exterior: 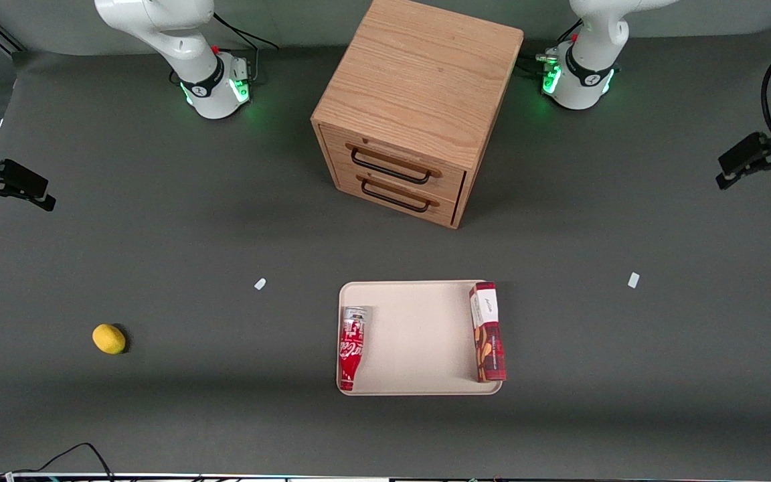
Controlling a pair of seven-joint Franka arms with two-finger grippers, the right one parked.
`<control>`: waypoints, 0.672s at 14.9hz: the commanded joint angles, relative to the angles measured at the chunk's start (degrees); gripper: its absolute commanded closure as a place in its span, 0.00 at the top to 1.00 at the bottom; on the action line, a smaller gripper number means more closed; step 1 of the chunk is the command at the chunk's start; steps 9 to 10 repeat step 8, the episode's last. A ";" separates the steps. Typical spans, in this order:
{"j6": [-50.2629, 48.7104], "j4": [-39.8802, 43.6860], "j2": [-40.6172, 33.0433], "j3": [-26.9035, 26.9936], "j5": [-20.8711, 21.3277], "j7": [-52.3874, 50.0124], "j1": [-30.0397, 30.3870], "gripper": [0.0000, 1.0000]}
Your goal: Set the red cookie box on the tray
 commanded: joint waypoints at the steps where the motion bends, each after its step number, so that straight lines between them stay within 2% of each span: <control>1: -1.95 -4.06 -3.32 -0.52 -0.61 1.70 1.07 1.00; 10: -3.37 -3.97 -3.06 -0.43 -0.08 1.97 0.98 1.00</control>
